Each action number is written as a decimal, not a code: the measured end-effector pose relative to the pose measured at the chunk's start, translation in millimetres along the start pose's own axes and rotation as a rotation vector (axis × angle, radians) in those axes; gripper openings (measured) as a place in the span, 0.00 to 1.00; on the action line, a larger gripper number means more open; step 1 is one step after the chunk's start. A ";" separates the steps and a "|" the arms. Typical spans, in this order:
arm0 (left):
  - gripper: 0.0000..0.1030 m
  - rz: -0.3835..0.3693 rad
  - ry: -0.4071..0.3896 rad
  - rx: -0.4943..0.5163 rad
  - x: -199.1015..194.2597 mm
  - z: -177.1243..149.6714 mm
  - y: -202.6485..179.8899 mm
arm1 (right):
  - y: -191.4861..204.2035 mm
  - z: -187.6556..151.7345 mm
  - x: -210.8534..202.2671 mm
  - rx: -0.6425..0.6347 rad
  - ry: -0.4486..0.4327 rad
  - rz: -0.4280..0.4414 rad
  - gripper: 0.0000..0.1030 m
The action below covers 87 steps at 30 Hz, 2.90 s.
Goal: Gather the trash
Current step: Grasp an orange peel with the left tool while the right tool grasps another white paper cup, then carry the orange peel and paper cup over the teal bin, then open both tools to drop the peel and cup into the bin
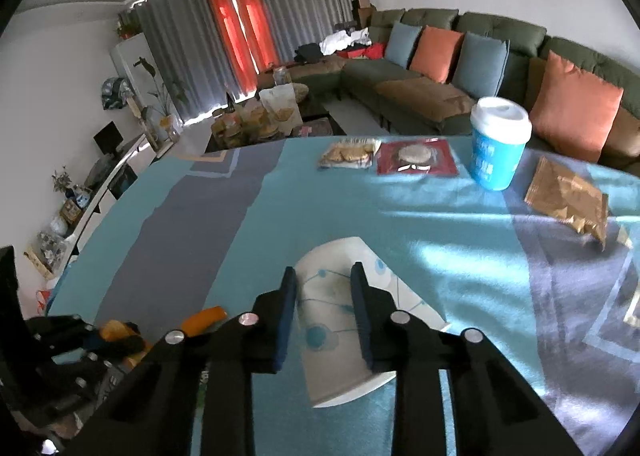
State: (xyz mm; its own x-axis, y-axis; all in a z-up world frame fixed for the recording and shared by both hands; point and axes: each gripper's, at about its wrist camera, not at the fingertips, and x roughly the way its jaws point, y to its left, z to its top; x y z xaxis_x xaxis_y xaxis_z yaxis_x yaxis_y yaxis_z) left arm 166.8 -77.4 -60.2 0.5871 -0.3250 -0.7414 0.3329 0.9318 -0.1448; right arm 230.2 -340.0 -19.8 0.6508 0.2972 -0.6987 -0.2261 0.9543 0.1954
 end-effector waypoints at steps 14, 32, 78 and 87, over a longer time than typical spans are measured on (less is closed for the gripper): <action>0.13 0.024 -0.093 -0.101 -47.7 4.1 59.2 | 17.8 -1.0 -2.6 -0.120 -0.005 -0.150 0.87; 0.14 0.040 -0.156 -0.177 -67.4 6.8 91.0 | -4.4 4.5 14.2 -0.053 0.050 -0.191 0.46; 0.10 0.470 -0.178 -0.625 -213.5 -161.8 355.7 | 490.5 -17.5 132.0 -0.488 0.365 0.668 0.39; 0.39 0.496 -0.073 -0.665 -177.9 -181.9 378.5 | 514.8 -42.6 159.4 -0.500 0.480 0.623 0.41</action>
State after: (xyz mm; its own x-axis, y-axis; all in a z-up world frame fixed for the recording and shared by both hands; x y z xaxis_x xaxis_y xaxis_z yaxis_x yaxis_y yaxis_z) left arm 54.1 362.6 -102.4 0.6045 0.1605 -0.7803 -0.4694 0.8632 -0.1861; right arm 186.7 197.3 -59.9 -0.0365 0.6003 -0.7989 -0.7922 0.4700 0.3894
